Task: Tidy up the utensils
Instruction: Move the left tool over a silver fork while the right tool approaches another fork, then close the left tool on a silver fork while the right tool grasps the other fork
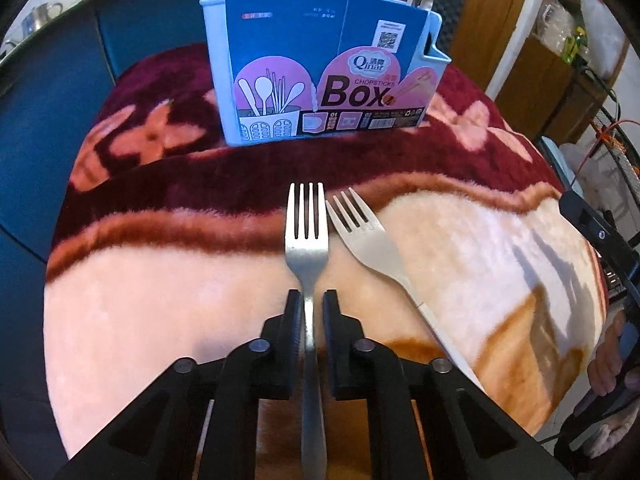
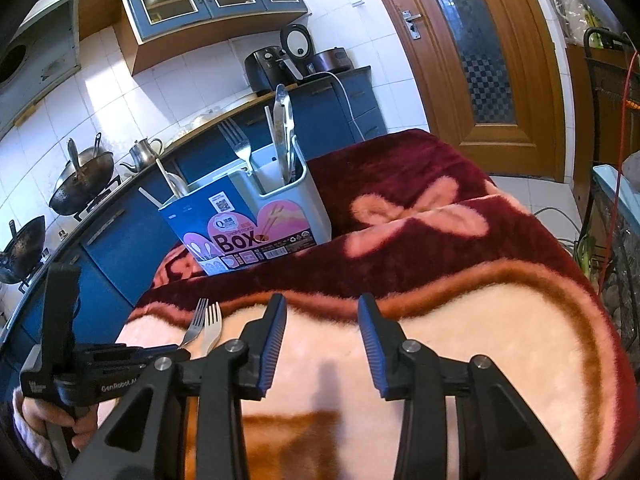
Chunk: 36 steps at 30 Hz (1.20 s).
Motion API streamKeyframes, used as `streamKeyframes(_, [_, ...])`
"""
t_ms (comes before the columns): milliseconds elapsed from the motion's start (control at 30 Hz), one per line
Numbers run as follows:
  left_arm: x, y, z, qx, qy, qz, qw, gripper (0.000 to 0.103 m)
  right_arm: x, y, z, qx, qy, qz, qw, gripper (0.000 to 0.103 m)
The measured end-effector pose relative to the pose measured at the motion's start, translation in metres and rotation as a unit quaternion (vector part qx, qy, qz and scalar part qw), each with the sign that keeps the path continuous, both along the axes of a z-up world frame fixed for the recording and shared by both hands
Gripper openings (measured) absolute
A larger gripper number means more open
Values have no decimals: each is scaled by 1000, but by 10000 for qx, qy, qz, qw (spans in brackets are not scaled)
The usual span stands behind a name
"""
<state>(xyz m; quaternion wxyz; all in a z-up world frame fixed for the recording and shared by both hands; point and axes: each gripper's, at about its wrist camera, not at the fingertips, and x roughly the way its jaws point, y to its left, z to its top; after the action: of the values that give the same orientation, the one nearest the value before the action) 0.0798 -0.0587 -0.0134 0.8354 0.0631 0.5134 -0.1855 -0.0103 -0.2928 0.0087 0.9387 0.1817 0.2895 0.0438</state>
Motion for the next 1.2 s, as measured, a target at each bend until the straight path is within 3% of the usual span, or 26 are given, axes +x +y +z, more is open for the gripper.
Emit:
streamKeyframes(200, [0,14,0,-403,26,121,9991,4,1,5,3,-54,22,28,10000,42])
streamKeyframes(400, [-18,27,12,-776,-509,181,9955,4,3,18,7,-185,77,135,9997,43])
streamKeyframes(733, [-39,51,38,-1293,-1498,502,9789,4,11,50,10,-415,309,487,9975,43])
streamKeyframes(1200, [-50,83,52,-1663,-2030,878,9609,4,28,99,-3,-643,867,1089,9882,43])
